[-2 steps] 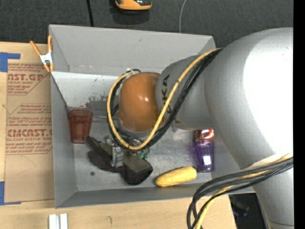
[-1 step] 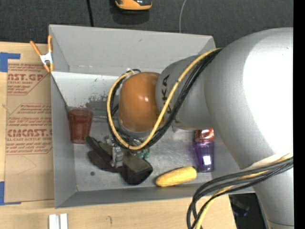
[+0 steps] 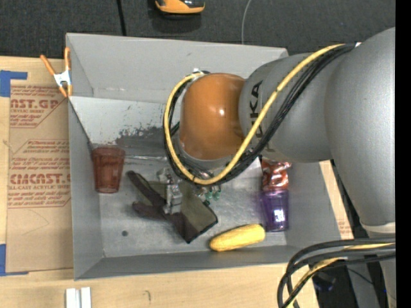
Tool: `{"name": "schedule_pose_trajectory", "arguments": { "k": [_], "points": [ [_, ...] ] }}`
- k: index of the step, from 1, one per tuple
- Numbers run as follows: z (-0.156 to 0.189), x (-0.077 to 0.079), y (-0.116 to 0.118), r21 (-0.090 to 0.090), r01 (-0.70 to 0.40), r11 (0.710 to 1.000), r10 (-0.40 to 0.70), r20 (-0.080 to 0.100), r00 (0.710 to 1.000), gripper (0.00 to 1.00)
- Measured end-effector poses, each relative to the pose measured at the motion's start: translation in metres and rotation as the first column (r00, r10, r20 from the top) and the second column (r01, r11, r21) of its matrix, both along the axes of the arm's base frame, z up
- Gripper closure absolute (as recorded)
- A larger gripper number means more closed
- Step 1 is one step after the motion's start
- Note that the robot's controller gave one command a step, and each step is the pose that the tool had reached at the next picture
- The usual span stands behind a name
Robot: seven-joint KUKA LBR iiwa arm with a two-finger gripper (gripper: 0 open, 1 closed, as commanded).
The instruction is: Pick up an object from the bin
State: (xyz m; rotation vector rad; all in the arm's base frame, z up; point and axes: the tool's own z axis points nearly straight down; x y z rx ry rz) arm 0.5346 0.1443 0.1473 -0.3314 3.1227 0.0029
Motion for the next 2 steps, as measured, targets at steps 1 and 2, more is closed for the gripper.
{"name": "schedule_pose_trajectory", "arguments": {
  "k": [1, 2],
  "points": [
    [0.0, 0.0, 0.0, 0.0, 0.0, 1.0, 0.0, 0.0, 1.0, 1.0],
    [0.076, 0.011, -0.018, -0.001, 0.03, 1.0, -0.03, 0.001, 1.0, 1.0]
  ]
}}
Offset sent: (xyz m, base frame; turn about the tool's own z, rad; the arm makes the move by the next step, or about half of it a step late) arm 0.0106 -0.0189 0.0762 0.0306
